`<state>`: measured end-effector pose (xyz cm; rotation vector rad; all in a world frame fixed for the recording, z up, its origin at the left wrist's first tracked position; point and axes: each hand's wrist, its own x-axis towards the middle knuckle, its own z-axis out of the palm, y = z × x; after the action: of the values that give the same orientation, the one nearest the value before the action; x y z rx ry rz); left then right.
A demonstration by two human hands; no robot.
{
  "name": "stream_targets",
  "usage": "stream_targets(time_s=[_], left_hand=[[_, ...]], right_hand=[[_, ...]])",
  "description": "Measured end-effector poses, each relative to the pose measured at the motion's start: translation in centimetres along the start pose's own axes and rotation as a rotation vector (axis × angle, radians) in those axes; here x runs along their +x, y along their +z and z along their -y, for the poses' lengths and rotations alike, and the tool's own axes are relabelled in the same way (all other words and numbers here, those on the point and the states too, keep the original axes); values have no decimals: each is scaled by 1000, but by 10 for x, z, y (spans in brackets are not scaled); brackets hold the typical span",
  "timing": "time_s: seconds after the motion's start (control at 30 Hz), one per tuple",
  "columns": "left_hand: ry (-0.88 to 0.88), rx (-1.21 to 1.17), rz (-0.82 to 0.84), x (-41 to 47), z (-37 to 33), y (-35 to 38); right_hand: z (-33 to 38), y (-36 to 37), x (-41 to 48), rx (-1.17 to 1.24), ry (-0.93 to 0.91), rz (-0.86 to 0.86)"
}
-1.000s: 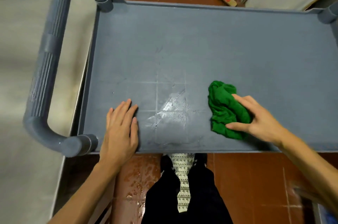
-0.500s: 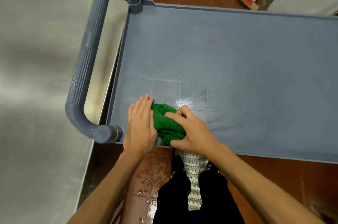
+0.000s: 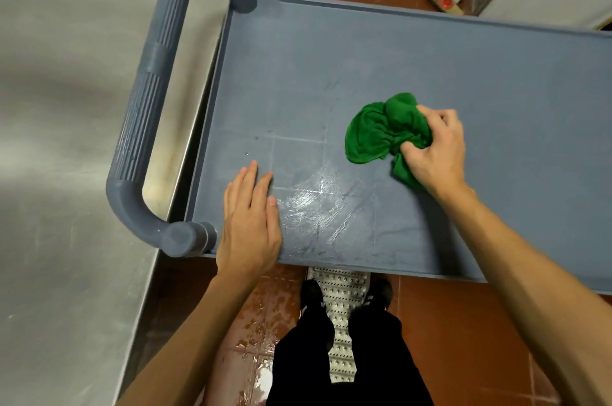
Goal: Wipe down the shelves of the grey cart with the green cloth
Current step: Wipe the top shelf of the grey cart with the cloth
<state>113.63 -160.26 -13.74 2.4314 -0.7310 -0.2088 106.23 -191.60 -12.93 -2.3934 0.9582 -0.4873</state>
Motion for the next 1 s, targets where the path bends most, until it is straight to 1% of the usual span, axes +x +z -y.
stream_targets(time_s=[0.03, 0.1, 0.23, 0.43, 0.5, 0.57, 0.73, 0.9, 0.97, 1.0], left_hand=[[-3, -4, -8, 0, 0, 1], [0, -8, -21, 0, 2, 3], [15, 24, -58, 1, 3, 2], [10, 51, -74, 3, 0, -1], [22, 72, -89, 1, -1, -2], [14, 90, -104, 1, 1, -1], [-37, 46, -113, -6, -9, -9], [-175, -209, -187, -42, -30, -12], [-212, -314, -200, -62, -45, -12], [-220, -359, -204, -71, -53, -13]], right_hand=[[3, 3, 0, 19, 33, -4], [15, 12, -12, 30, 34, 41], [36, 16, -48, 67, -75, 170], [68, 20, -111, 153, -289, 478], [75, 19, -129, 132, -374, 615], [79, 18, -131, 79, -404, 695], [87, -11, -127, 63, -278, 713], [99, -50, -131, 118, -232, 654], [98, -65, -133, 111, -277, 623], [99, -71, -135, 100, -331, 604]])
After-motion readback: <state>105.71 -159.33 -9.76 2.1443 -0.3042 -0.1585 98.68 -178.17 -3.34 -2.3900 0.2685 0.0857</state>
